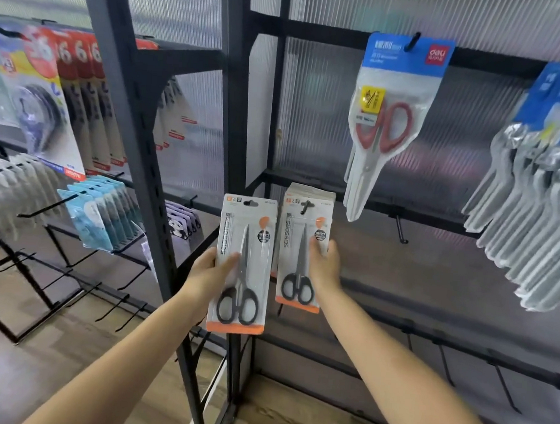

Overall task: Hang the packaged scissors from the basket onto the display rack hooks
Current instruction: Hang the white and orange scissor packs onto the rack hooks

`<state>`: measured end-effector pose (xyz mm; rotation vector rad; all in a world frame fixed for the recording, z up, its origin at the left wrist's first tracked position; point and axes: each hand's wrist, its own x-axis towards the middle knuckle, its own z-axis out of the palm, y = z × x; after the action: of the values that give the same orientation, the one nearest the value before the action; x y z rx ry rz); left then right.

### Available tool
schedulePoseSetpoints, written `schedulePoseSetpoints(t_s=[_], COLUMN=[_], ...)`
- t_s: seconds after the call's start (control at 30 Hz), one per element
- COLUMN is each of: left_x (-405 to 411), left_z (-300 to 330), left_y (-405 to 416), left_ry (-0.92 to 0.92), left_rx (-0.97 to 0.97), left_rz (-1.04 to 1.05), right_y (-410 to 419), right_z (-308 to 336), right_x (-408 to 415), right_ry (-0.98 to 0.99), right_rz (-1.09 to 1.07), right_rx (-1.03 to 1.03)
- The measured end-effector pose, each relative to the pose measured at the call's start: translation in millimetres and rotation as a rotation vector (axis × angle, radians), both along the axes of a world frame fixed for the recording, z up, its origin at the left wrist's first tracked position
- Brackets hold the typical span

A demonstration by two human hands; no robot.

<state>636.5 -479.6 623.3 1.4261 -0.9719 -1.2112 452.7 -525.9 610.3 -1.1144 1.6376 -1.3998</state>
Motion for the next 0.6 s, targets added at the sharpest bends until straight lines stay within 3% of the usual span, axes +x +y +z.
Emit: schedulePoseSetpoints(t_s=[0.27,0.43,0.6], left_x=[0,1,-5], left_z=[6,1,-7], left_y=[5,9,17], left_ry=[-0.066,-0.108,-0.137], left_rx=[-0.055,-0.071,-0.094], left_rz=[-0.011,-0.072,-0.187], right_y=[-11,-7,24], right_z=[-7,-11,18], right_x=[9,-2,-29], right_ry=[0.112,0.264,0.549], right_rz=[-0.081,-0.012,0.051], right_rx=[0.019,0.05,-0.188])
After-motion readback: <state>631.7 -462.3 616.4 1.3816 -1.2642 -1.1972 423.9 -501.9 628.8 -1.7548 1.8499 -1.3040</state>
